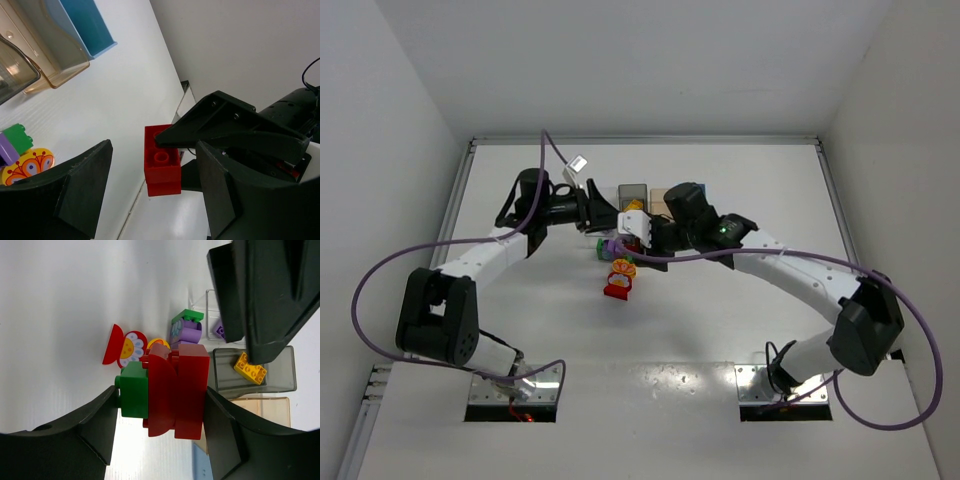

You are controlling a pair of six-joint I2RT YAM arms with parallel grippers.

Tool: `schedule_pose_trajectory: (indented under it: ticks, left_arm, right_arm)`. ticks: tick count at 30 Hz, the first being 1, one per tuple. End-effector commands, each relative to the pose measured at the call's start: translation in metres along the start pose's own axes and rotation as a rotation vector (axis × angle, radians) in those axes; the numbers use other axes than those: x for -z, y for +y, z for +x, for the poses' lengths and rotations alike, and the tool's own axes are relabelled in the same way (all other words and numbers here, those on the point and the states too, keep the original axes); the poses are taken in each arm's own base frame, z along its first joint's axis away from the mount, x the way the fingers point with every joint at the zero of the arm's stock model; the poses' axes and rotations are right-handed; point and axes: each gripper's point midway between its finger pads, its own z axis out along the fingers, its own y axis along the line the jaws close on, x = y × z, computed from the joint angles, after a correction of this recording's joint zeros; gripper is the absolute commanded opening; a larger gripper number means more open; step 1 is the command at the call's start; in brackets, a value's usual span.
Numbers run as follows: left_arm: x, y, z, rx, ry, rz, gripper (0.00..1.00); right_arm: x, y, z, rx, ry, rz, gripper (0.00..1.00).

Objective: Sort the legos into containers by color

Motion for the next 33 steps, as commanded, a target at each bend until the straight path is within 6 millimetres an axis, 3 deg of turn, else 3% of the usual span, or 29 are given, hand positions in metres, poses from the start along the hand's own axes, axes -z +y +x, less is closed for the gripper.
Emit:
schedule_pose_trajectory:
  ticks: [1, 9, 20, 24, 33]
  left_arm:
    - [-0.005, -0.014, -0.005, -0.07, 0.01, 0.038, 0.73]
    - [-0.008, -0.016, 0.002, -0.073, 0.036, 0.038, 0.73]
    - [-0.013, -0.02, 0.006, -0.086, 0.057, 0.054, 0.65]
    - [-0.014, -0.016, 0.007, -0.087, 0.061, 0.051, 0.65]
    - [-0.014, -0.015, 0.005, -0.087, 0.055, 0.044, 0.53]
  right_arm:
    - [0.001, -0.02, -0.023, 0.023, -0.052, 0.059, 0.12]
    - [-0.004, -0.031, -0.021, 0.016, -0.035, 0.094, 0.12]
    - [-0.003, -0.043, -0.033, 0.034, -0.06, 0.132, 0.12]
    - [-0.003, -0.043, -0.033, 0.034, -0.06, 0.132, 0.12]
    - [-0.006, -0.032, -0.04, 0.058, -0.07, 0.11, 0.12]
